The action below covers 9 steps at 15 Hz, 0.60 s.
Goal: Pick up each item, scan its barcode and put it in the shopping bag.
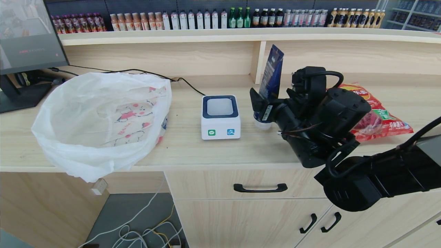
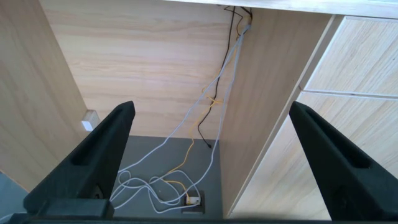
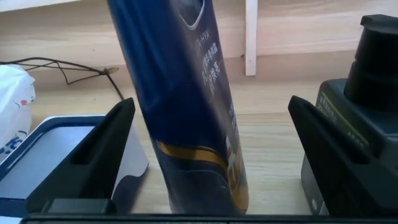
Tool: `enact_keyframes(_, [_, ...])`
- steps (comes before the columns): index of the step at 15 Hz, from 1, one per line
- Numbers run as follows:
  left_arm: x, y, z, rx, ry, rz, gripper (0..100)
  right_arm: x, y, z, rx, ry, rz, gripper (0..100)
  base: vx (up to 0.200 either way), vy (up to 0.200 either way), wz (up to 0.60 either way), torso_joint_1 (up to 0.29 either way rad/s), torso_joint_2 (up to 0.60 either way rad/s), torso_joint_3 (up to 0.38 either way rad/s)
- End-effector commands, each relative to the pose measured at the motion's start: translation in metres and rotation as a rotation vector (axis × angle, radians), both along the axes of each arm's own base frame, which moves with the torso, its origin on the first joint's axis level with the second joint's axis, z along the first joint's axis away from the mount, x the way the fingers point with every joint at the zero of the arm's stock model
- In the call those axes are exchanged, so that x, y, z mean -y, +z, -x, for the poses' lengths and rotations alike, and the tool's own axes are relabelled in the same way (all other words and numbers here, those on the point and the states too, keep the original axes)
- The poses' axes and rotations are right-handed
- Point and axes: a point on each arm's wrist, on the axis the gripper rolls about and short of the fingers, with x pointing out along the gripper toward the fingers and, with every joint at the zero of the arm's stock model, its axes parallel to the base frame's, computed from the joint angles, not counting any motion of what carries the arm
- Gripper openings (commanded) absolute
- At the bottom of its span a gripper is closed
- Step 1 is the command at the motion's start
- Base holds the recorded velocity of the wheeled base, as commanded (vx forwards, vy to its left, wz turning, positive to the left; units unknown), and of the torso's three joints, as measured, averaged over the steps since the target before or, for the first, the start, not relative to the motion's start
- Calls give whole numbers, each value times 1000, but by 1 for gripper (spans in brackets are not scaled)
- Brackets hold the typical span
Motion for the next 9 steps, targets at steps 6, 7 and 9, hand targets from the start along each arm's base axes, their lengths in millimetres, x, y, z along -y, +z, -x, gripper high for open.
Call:
enact_keyframes(6, [0, 0, 0, 0, 0, 0, 100, 18, -10, -17, -21, -65, 20, 100, 0, 0, 0, 0, 0, 0])
enact_keyframes(7, [0, 0, 0, 0, 0, 0, 100, 16, -13, -19, -27, -64, 24, 100, 0, 0, 0, 0, 0, 0])
enact_keyframes(9, [0, 0, 0, 0, 0, 0, 100, 11, -18, -21, -34, -56, 30, 100, 0, 0, 0, 0, 0, 0])
